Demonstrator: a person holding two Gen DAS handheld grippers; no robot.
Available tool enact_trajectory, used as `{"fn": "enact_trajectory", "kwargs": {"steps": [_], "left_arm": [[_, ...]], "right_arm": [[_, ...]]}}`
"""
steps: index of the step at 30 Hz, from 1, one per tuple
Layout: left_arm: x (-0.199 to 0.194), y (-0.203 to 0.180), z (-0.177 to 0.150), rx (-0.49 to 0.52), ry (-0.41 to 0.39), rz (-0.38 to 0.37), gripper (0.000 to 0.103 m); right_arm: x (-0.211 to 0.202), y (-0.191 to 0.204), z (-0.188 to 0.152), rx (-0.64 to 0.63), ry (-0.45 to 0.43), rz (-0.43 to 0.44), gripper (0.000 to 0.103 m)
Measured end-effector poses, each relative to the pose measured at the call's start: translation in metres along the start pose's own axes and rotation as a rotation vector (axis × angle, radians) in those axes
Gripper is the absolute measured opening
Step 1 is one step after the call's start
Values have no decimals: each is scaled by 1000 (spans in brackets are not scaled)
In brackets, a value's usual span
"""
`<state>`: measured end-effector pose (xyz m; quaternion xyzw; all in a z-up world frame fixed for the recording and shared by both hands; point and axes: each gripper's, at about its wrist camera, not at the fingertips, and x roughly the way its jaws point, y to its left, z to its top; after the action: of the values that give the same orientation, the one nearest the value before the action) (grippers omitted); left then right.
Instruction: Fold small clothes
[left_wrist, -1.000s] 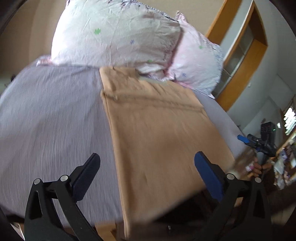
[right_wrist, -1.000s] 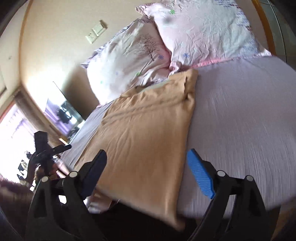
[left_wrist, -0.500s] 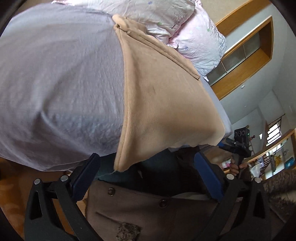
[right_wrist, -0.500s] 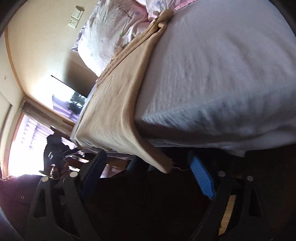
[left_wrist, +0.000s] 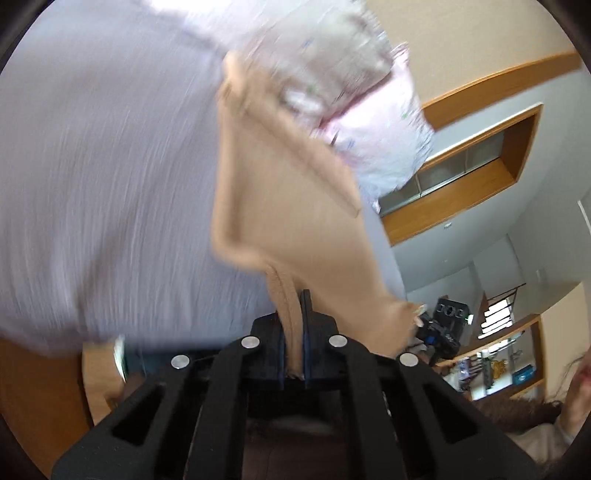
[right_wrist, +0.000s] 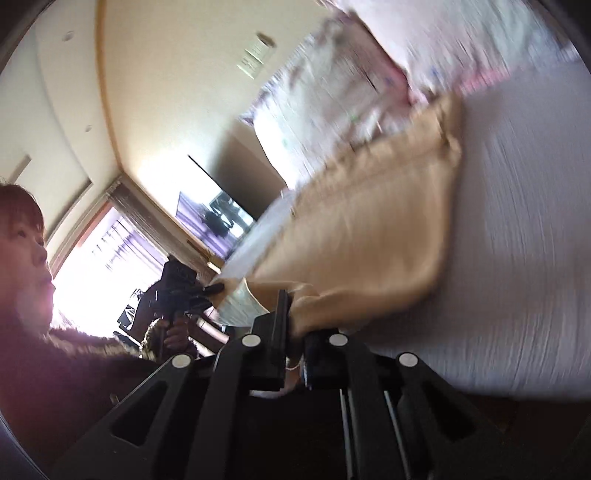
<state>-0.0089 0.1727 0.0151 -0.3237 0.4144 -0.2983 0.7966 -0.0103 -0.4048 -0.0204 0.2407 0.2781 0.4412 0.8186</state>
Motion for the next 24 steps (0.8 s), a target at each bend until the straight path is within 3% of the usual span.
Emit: {"fn": "enact_trajectory", "kwargs": {"steps": [3, 6, 10, 12, 14, 17, 24], "left_arm": [[1, -15, 54, 41, -67, 37, 6], [24, -20, 122, 55, -135, 89, 6], [85, -1, 201, -1, -130, 174, 6], [117, 14, 231, -35, -119, 211, 6], [140, 27, 251, -63, -111, 247, 6], [158, 51, 268, -143, -97, 239, 6], [174, 75, 286, -208, -108, 227, 6]], "right_arm": [[12, 4, 59, -40, -97, -54, 7], [35, -17, 120, 1, -183, -149, 7], [94, -89, 191, 201, -225, -312, 7], [112, -130, 205, 307, -214, -360, 7], [128, -162, 216, 402, -209, -385, 7], [140, -191, 223, 526, -225, -359, 7], [171, -209, 253, 563, -217, -383, 8]]}}
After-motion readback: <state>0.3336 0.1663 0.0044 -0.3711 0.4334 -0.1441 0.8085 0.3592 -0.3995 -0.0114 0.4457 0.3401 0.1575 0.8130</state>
